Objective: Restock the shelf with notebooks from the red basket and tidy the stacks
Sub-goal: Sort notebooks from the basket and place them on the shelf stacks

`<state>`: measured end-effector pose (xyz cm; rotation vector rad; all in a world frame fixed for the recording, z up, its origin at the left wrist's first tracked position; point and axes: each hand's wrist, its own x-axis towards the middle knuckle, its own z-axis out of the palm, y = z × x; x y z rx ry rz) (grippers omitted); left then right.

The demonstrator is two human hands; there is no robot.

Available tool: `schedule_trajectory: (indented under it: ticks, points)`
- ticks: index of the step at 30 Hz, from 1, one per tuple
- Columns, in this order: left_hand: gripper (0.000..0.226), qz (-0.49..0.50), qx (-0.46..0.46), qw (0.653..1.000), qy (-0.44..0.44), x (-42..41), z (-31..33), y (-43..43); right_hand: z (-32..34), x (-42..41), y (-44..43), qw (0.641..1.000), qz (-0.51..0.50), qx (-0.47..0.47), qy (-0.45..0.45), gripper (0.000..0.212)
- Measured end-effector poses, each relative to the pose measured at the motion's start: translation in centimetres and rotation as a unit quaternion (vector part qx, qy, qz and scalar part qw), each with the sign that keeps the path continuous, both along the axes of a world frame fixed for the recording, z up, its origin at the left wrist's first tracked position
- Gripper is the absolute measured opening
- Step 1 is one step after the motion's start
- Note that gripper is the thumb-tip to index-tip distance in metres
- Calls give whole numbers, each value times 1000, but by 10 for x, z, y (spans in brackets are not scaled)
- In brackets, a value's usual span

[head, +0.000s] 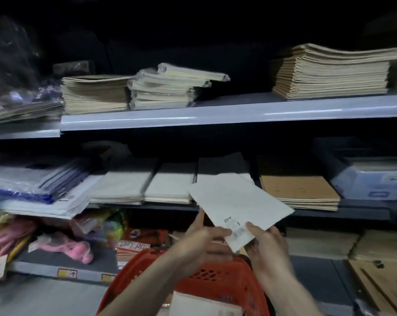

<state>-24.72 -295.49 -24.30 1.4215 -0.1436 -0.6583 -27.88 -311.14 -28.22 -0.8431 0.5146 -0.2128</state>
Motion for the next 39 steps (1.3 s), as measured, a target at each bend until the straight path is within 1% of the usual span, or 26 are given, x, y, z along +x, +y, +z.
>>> schedule_trajectory:
  ticks: [1,2,3,5,7,8,11,12,14,15,17,18,22,26,28,31,33,34,35,36,37,39]
  points:
    - [79,-6,14,1000,-5,3,-3,1,-1,-1,3,1000,19,7,0,29]
    - [81,-2,14,1000,-7,6,-2,3,-2,-2,3,999,35,6,-2,26]
    - [76,8,14,1000,-5,11,-2,6,-2,-4,0,999,42,-1,-6,24]
    - [57,39,14,999,-5,21,3,12,-3,-4,-14,999,9,-49,-19,27]
    - [36,66,35,996,-41,36,5,18,-1,-1,-32,987,-24,-159,-25,35]
    - [31,77,41,994,-59,41,7,19,1,4,-39,974,-18,-225,-30,37]
    - [31,110,74,985,-112,60,7,17,4,29,-51,914,6,-404,-26,38]
    - [28,126,99,977,-142,67,6,14,5,40,-54,895,6,-446,-20,40]
    - [21,173,180,949,-193,83,0,7,7,61,-59,866,2,-500,-12,39]
    - [29,195,225,930,-214,92,-5,3,7,71,-60,855,0,-519,-8,38]
    - [56,228,281,904,-226,106,-15,-2,5,86,-62,840,-7,-543,-5,37]
    - [63,243,295,894,-233,111,-18,-4,3,91,-61,836,-9,-549,-5,38]
    - [67,240,384,852,-261,119,-31,-3,-9,105,-67,828,-9,-561,12,42]
    - [64,229,439,826,-267,109,-22,-2,-4,99,-69,834,-1,-552,20,42]
    - [63,219,450,822,-274,92,-15,0,1,83,-64,834,10,-551,19,42]
    - [63,199,460,820,-276,99,-21,-1,0,87,-63,831,42,-554,33,44]
    - [67,157,450,835,-274,109,-20,-1,2,90,-65,827,50,-559,41,44]
    - [70,134,432,848,-275,111,-19,0,2,89,-67,818,47,-572,42,44]
    - [72,113,404,864,-278,104,-18,4,2,82,-65,800,42,-596,49,46]
    - [73,102,380,872,-290,95,-20,12,-1,71,-60,783,37,-618,58,50]
    - [72,98,371,868,-315,86,-24,19,-6,58,-52,772,34,-631,68,51]
    - [67,99,369,853,-355,68,-43,36,-29,34,-35,772,49,-630,67,44]
